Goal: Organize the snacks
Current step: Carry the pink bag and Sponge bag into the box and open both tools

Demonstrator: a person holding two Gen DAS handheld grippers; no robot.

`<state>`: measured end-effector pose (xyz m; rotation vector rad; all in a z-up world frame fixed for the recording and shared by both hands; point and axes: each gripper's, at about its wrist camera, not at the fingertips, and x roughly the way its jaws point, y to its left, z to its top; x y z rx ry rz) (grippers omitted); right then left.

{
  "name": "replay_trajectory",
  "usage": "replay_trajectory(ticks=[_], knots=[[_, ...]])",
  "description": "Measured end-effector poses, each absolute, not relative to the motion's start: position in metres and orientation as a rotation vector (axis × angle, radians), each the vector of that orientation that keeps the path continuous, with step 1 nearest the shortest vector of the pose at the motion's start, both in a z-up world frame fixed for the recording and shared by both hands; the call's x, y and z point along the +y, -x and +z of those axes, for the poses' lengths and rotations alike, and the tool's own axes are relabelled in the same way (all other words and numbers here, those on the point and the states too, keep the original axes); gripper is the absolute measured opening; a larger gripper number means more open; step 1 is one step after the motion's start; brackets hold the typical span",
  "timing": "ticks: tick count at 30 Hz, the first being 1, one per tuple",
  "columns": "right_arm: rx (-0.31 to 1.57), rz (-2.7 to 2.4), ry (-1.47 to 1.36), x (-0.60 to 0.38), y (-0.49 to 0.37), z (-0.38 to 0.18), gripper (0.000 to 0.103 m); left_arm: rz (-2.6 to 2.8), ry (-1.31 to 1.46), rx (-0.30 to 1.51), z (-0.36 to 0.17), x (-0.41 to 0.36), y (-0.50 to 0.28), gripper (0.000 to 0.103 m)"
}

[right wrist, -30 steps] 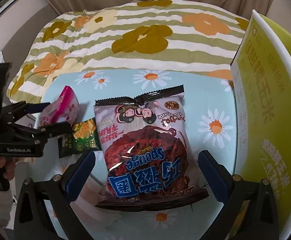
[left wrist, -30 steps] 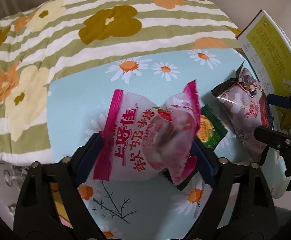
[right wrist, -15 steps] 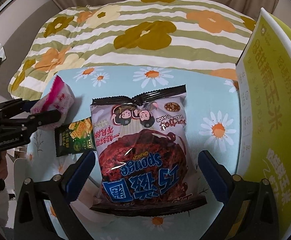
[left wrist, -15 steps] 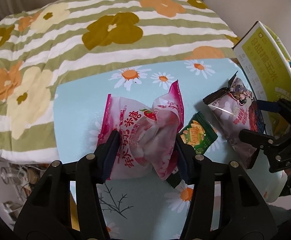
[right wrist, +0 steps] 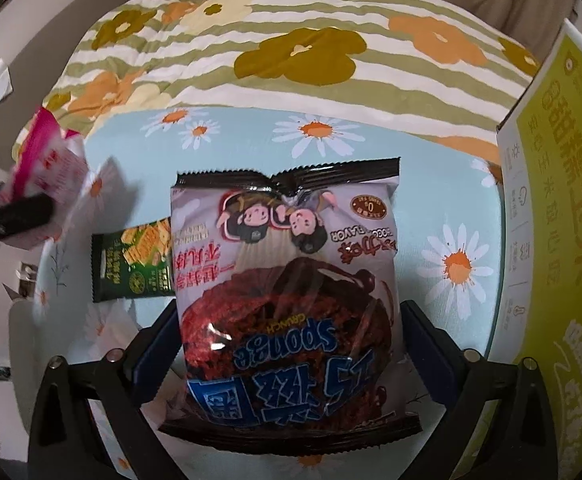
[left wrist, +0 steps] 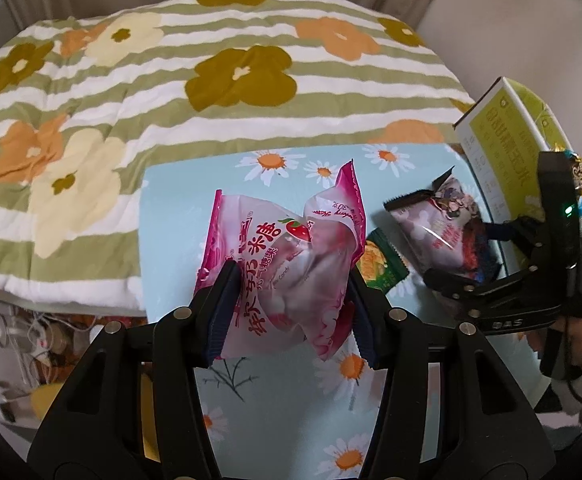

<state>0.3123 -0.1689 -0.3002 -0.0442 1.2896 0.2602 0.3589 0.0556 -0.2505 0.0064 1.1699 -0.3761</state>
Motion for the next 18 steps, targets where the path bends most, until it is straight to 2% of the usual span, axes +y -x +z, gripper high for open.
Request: replay_trajectory(ticks=[3,4,5,7,18], knots=[[1.281,0.261,0.059,-0.169,-0.308,-0.299,0.082,-0.365,0.017,1.162,-0.245,0.060,-0.353,0.048],[1.277,0.260,0.053,-0.171,-0.307,-0.298,0.078,-0.361,0.025,1.159,-0.243,0.061,-0.351,0.048],[1.274,0.269,0.031,-0.173,-0.306,-0.296,0.068,-0.359,0.034,1.157,-0.241,0.063,-0.348,0.048],[1.254,0.273,0.021,-0.174,-0.303,-0.288,0.063,-0.356,0.048,1.149,-0.238,0.066,-0.344,0.048],[1.114,0.271,-0.079,-0.184,-0.268,-0.203,0.062,-0.401,0.082,1.050,-0.182,0.062,-0.326,0.048]])
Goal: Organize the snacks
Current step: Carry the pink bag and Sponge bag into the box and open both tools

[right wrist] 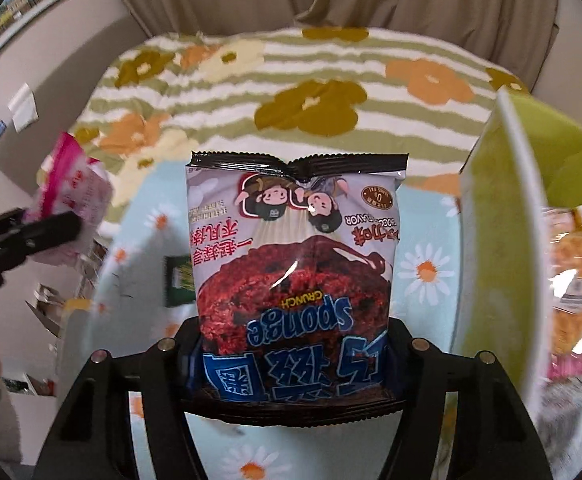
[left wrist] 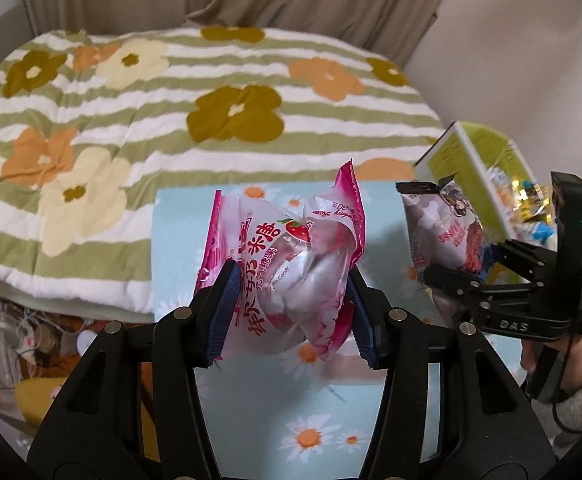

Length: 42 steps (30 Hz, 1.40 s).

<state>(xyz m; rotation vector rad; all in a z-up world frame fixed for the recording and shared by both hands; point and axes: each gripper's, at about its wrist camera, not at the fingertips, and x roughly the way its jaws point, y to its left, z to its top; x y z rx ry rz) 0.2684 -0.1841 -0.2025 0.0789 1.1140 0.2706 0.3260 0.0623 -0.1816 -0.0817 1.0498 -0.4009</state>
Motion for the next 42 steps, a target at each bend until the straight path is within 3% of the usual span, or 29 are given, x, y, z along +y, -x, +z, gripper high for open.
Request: replay_trajectory(ticks=[9,19,32,37,39,40,41,42], knots=[[0.992,0.223,-0.130,-0.232,-0.242,-0.123,0.062,-0.482,0.032,0.952,-0.122,0.013,-0.328,0.048],[0.938,0.142,-0.132,-0.341,-0.244,-0.088,0.062,-0.555,0.000,0.880,-0.085,-0.101,-0.336,0.048],[0.985,0.144,-0.157,-0.466,-0.278,-0.106,0.062,-0.571,-0.012,0.976,-0.116,-0.275,-0.372,0.048],[1.009,0.147,-0.200,-0.493,-0.285,-0.118,0.062,-0.559,-0.039,1.028,-0.135,-0.308,-0.385,0.048],[1.014,0.154,-0.218,-0.501,-0.289,-0.122,0.062,-0.552,-0.050,1.041,-0.139,-0.318,-0.389,0.053],[1.016,0.156,-0.223,-0.503,-0.289,-0.123,0.062,-0.556,-0.049,1.051,-0.140,-0.322,-0.391,0.069],[1.019,0.159,-0.227,-0.505,-0.290,-0.124,0.062,-0.552,-0.050,1.060,-0.140,-0.324,-0.392,0.095],[1.024,0.160,-0.232,-0.506,-0.291,-0.126,0.062,-0.535,-0.061,1.057,-0.139,-0.326,-0.392,0.103]])
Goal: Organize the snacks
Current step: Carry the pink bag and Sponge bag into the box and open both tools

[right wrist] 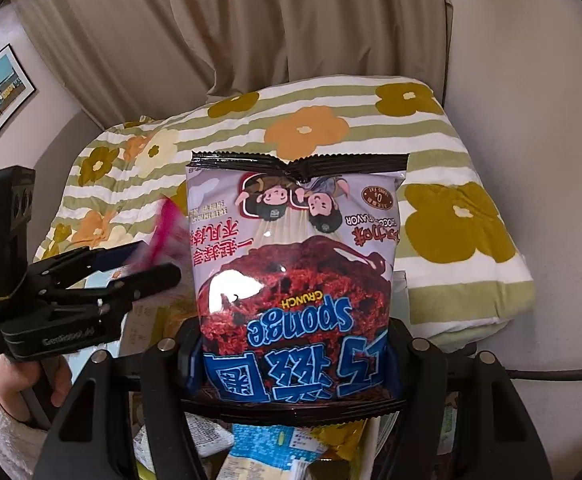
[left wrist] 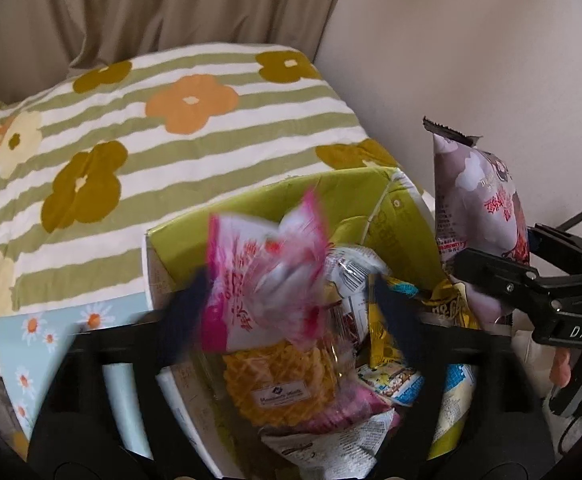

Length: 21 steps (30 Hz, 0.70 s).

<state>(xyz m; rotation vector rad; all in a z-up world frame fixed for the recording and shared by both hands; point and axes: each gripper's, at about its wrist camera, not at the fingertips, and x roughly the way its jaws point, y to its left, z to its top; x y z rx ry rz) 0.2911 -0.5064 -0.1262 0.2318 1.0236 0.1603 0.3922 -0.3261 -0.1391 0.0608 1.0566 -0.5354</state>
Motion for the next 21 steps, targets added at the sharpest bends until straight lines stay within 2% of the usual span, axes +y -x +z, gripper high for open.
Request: replay_trajectory(ticks=[5,13,15,17,21], knots=[[1.046,0.160,-0.247,-0.513,-0.297,-0.132,0.062,-0.485,-0.106,1.051,-0.136,-0.318,-0.381,0.103],[1.064,0.203,-0.257,-0.512,-0.308,-0.137,0.063,-0.450,-0.008,1.051,-0.133,-0.288,-0.359,0.103],[1.046,0.212,-0.259,-0.510,-0.312,-0.138,0.072,-0.464,0.039,1.064,-0.133,-0.278,-0.355,0.103],[1.005,0.209,-0.228,-0.506,-0.311,-0.135,0.102,-0.439,0.053,1.070,-0.133,-0.270,-0.350,0.103],[0.931,0.203,-0.187,-0.501,-0.300,-0.130,0.103,-0.399,0.059,1.073,-0.135,-0.257,-0.342,0.103]])
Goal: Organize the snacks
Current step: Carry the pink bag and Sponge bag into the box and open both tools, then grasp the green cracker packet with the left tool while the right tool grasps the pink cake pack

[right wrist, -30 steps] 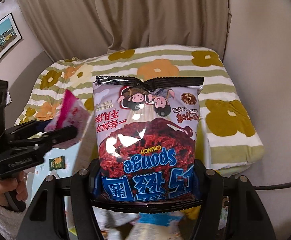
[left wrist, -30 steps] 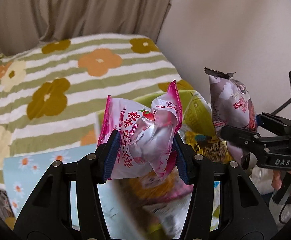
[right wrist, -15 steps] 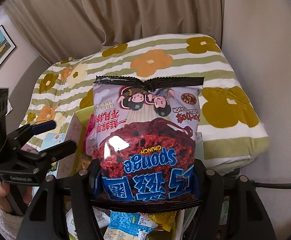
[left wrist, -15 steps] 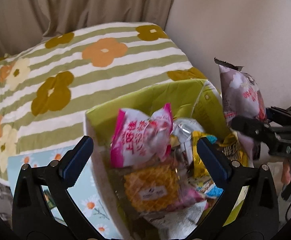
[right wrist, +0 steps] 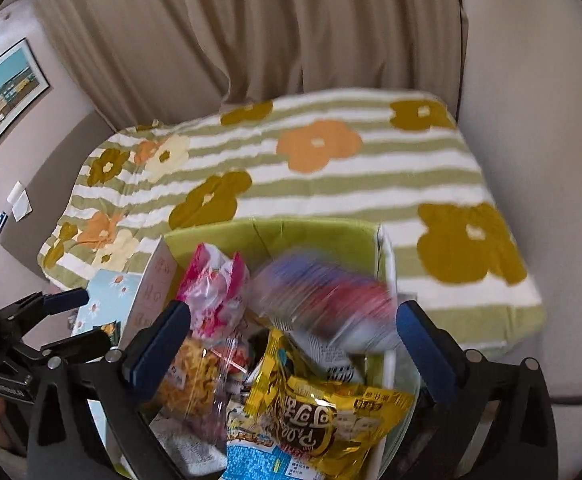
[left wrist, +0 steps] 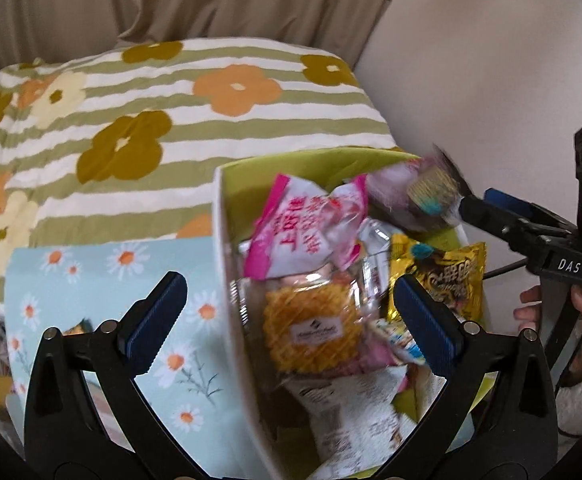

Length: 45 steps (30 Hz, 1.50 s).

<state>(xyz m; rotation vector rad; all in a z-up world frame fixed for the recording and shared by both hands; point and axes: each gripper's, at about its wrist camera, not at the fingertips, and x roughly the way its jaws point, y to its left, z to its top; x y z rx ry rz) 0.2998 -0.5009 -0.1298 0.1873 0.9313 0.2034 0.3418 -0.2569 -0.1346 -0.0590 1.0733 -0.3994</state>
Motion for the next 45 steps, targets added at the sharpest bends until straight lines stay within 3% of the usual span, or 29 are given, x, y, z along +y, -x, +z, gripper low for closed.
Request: replay_trajectory(ticks=[19,32,38,45], knots=[[0.883,0.190,-0.124,-0.451,-0.251,-0.090,0.103,-0.326,0.081,0.985,-0.102,-0.169,-0.299,0.103],[0.754,0.182,-0.091,-0.321,-0.194,-0.052,0.103,-0.371,0.016,0.898,-0.075,-0.039,-0.269,0.103],[0.772,0.188,-0.095,-0.256,-0.183,-0.065,0.103,-0.390,-0.016,0.914,-0.083,0.024,-0.260,0.103],[0.911,0.183,-0.208,-0.196,-0.183,-0.120,0.103,-0.413,-0.022,0.958,-0.109,0.078,-0.259,0.103]])
